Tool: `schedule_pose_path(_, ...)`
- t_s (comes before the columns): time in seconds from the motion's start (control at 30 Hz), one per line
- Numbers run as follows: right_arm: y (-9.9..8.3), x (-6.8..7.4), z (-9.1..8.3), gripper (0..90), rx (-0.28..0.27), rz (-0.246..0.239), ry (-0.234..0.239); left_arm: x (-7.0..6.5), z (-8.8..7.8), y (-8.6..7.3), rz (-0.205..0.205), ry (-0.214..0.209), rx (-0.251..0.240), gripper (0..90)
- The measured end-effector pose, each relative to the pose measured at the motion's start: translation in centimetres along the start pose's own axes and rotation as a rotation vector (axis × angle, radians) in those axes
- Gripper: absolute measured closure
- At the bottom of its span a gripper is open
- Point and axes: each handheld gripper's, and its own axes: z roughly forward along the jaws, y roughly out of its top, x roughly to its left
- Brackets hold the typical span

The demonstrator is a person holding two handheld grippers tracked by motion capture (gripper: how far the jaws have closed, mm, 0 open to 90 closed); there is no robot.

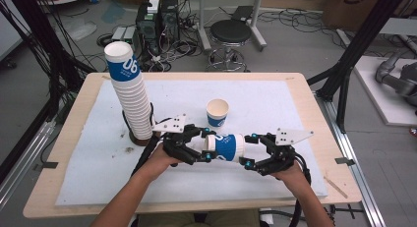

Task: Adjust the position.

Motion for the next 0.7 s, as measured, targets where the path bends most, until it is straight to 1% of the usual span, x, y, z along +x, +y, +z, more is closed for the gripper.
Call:
schedule_pose_path(0.1,0.0,0.0,0.1,19.7,-0.002,0.007,0.022,0.0,0.1,0.0,0.0,-0.008,-0.002,30.4)
schedule_pose_path(0.13,0.0,-0.1,0.2,18.7,-0.002,0.003,0.023,0.0,0.1,0.0,-0.002,-0.014,-0.004,30.4)
schedule_pose_path(0.17,0.0,0.0,0.2,16.9,-0.002,0.009,0.027,0.0,0.1,0.0,-0.006,-0.021,-0.008,30.4)
schedule_pose_path(0.27,0.1,-0.1,0.5,16.8,-0.007,0.01,0.063,-0.1,0.2,0.0,-0.003,-0.039,-0.015,30.5)
schedule_pose_path(0.33,0.1,-0.1,0.7,15.6,-0.009,0.008,0.079,-0.1,0.3,0.0,-0.008,-0.051,-0.016,30.6)
schedule_pose_path(0.4,0.1,0.0,1.0,14.2,-0.001,0.012,0.086,-0.1,0.4,0.0,-0.008,-0.056,-0.011,30.6)
schedule_pose_path(0.5,0.2,0.1,1.4,14.3,0.008,0.002,0.093,-0.2,0.6,-0.1,-0.005,-0.061,-0.006,30.6)
schedule_pose_path(0.53,0.2,0.2,1.5,14.6,0.013,0.006,0.097,-0.2,0.6,-0.1,-0.006,-0.064,-0.004,30.6)
schedule_pose_path(0.57,0.2,0.3,1.6,16.7,0.013,0.003,0.1,-0.2,0.6,-0.1,-0.006,-0.066,-0.002,30.6)
schedule_pose_path(0.6,0.3,0.3,1.6,17.1,0.013,-0.01,0.1,-0.2,0.6,-0.1,-0.006,-0.065,-0.002,30.6)
schedule_pose_path(0.7,0.3,0.2,1.6,19.6,0.008,-0.014,0.104,-0.2,0.5,-0.1,-0.004,-0.066,-0.004,31.0)
